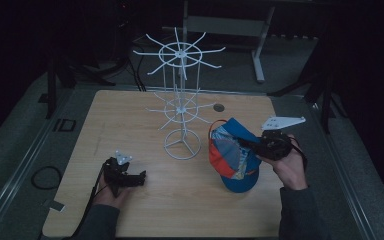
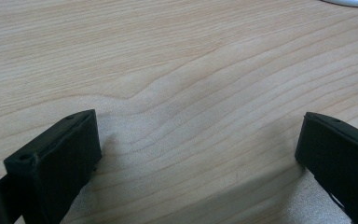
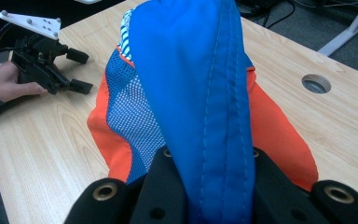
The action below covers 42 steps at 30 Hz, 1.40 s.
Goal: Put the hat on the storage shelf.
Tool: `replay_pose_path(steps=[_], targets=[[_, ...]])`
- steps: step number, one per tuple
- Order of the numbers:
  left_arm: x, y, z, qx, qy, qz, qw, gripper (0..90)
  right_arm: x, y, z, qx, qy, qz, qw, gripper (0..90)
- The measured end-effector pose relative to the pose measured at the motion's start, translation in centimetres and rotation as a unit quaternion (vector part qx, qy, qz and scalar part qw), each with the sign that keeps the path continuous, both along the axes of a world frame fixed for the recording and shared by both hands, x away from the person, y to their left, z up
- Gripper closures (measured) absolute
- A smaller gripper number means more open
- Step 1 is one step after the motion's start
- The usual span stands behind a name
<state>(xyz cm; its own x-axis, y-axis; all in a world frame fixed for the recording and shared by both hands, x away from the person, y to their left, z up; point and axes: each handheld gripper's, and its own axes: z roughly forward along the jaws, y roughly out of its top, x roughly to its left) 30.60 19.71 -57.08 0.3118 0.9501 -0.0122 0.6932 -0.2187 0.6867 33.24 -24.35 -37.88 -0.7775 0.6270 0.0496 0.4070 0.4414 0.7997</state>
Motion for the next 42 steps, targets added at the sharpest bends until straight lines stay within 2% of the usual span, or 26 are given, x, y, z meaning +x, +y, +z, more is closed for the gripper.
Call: replay_pose_path(steps=[15,21,24,30,42], targets=[[0.0,0.0,0.0,0.0,-0.001,0.0,1.0,0.1,-0.5,-0.5,1.6,0.027,-0.013,0.003,0.9996,87.4],[0.0,0.0,0.0,0.0,0.0,0.0,1.0,0.1,-0.4,-0.4,2.2,0.036,-0.018,0.004,0.9992,87.4],[0.0,0.0,0.0,0.0,0.0,0.0,1.0,0.1,-0.4,-0.2,2.4,0.047,-0.016,0.009,0.9987,87.4],[0.0,0.0,0.0,0.0,0.001,0.0,1.0,0.1,-0.3,0.3,2.7,0.051,-0.02,0.011,0.9985,87.5],[0.0,0.0,0.0,-0.001,0.0,0.0,1.0,0.1,-0.3,0.6,3.8,0.077,-0.039,0.017,0.9962,87.4]])
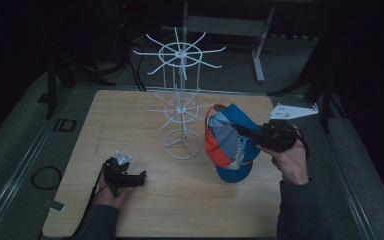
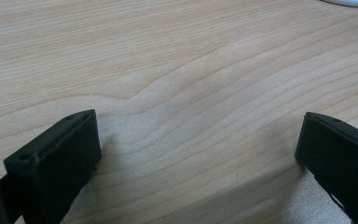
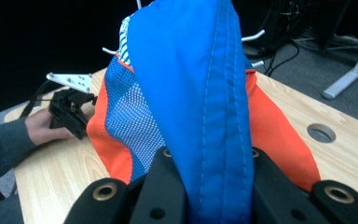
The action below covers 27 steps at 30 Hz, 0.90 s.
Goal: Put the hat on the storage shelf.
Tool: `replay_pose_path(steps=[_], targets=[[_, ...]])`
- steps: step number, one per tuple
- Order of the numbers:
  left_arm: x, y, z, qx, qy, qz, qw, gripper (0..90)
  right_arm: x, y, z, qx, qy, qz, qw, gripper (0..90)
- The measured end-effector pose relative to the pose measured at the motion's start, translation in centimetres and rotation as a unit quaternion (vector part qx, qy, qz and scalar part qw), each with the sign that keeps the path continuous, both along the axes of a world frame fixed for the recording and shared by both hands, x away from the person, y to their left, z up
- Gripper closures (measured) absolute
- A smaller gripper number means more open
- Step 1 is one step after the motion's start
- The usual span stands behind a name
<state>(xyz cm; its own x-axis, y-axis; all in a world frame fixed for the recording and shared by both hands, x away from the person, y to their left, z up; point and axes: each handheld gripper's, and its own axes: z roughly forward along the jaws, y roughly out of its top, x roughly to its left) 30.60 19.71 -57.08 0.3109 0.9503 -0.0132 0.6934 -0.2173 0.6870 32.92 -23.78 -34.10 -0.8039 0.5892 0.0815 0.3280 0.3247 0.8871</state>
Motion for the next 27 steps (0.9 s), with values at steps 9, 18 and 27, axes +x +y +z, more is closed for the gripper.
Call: replay_pose_path(steps=[9,18,27], targets=[[0.0,0.0,0.0,0.001,0.0,-0.001,1.0,0.1,0.1,0.1,0.7,0.022,-0.004,0.007,0.9997,87.4],[0.0,0.0,0.0,0.001,0.0,-0.001,1.0,0.1,0.2,1.0,1.3,0.019,-0.015,0.018,0.9996,87.4],[0.0,0.0,0.0,0.001,0.0,-0.001,1.0,0.1,0.2,1.2,2.0,0.022,-0.023,0.018,0.9993,87.4]])
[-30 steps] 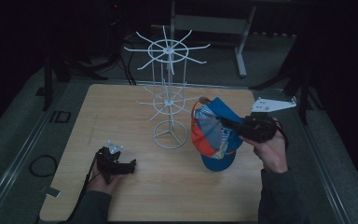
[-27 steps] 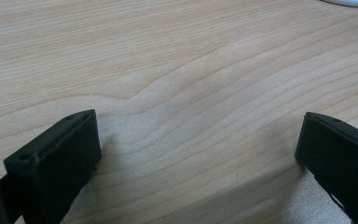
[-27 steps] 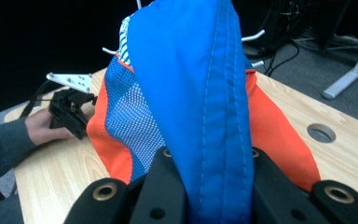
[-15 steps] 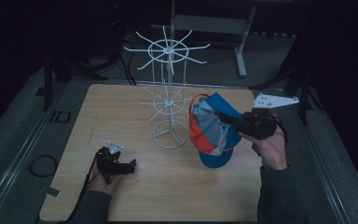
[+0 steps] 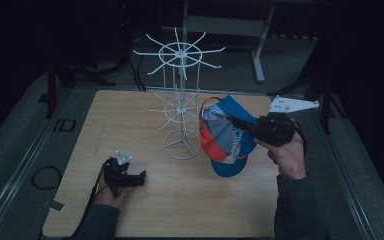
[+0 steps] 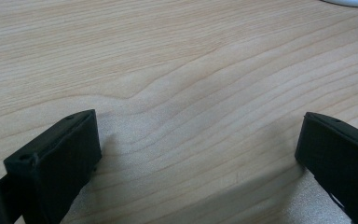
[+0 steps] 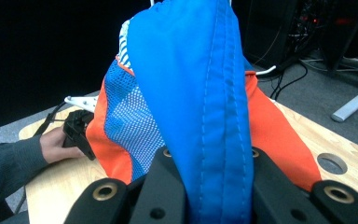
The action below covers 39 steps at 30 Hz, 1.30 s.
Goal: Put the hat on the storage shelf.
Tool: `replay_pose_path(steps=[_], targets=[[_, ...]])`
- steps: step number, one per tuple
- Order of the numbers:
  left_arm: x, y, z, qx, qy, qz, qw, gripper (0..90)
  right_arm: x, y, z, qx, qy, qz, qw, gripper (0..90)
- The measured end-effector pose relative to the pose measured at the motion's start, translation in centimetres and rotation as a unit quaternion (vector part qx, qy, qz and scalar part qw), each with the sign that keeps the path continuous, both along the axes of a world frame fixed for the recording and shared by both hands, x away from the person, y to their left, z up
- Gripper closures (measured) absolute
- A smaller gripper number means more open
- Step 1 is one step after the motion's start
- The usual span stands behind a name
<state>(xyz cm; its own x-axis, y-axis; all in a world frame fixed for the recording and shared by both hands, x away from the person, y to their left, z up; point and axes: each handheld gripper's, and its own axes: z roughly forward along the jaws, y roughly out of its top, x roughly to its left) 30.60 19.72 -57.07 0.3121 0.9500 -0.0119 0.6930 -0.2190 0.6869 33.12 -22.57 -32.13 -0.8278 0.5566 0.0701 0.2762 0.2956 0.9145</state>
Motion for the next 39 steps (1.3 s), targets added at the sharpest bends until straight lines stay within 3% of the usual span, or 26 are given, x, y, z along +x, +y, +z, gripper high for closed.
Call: replay_pose_path(steps=[13,39], targets=[[0.0,0.0,0.0,0.0,0.0,0.0,1.0,0.1,-0.3,0.2,1.2,-0.001,-0.021,-0.003,0.9998,87.6],[0.0,0.0,0.0,0.0,0.0,0.0,1.0,0.1,-1.0,-0.9,3.3,0.037,-0.04,-0.016,0.9984,87.5]])
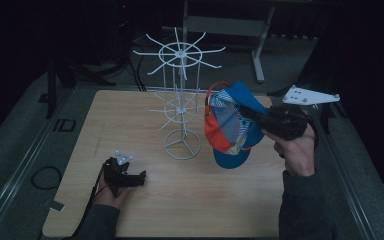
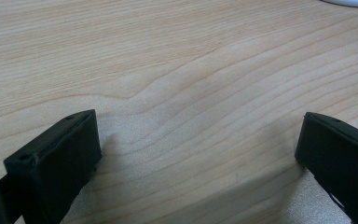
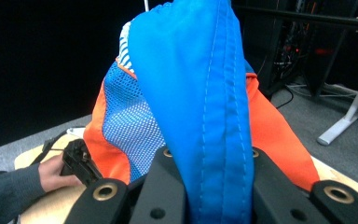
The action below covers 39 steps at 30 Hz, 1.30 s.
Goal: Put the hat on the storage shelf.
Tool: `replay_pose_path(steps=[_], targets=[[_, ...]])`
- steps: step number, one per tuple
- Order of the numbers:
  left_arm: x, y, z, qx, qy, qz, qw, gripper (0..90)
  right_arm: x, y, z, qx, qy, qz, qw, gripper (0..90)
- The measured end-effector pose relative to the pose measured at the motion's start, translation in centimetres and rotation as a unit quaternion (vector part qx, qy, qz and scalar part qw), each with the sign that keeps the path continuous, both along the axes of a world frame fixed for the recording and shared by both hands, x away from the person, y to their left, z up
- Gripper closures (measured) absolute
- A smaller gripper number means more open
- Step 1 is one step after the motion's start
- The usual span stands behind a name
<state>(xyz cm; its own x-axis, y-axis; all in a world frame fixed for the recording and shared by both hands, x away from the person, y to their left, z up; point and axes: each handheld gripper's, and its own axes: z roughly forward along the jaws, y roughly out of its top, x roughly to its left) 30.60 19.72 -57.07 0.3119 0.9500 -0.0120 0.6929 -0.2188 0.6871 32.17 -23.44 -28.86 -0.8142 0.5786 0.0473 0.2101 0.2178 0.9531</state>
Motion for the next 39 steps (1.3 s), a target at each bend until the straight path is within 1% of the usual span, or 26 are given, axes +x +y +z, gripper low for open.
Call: replay_pose_path(steps=[3,5,8,9,12,20,26,34,39], targets=[[0.0,0.0,0.0,0.0,0.0,0.0,1.0,0.1,0.0,-0.1,0.2,0.009,-0.004,-0.002,1.0,87.5],[0.0,0.0,0.0,0.0,0.0,0.0,1.0,0.1,-0.1,-0.2,0.3,0.015,-0.001,-0.005,0.9999,87.5],[0.0,0.0,0.0,0.0,0.0,0.0,1.0,0.1,-0.1,-0.3,0.3,0.019,-0.002,-0.008,0.9998,87.5],[0.0,0.0,0.0,0.0,0.0,0.0,1.0,0.1,-0.1,-0.5,0.4,0.026,-0.002,-0.012,0.9996,87.5],[0.0,0.0,0.0,0.0,0.0,0.0,1.0,0.1,-0.2,-0.6,0.5,0.03,-0.006,-0.013,0.9995,87.6],[0.0,0.0,0.0,0.0,0.0,0.0,1.0,0.1,-0.1,-0.6,0.8,0.033,-0.009,-0.013,0.9993,87.5],[0.0,0.0,0.0,0.0,0.0,0.0,1.0,0.1,-0.2,-0.7,1.0,0.039,-0.016,-0.015,0.999,87.5],[0.0,0.0,0.0,0.0,0.0,0.0,1.0,0.1,-0.4,-0.8,1.4,0.035,-0.02,-0.011,0.9991,87.5],[0.0,0.0,0.0,0.0,0.0,0.0,1.0,0.1,-0.5,-1.0,1.8,0.044,-0.026,-0.012,0.9986,87.5]])
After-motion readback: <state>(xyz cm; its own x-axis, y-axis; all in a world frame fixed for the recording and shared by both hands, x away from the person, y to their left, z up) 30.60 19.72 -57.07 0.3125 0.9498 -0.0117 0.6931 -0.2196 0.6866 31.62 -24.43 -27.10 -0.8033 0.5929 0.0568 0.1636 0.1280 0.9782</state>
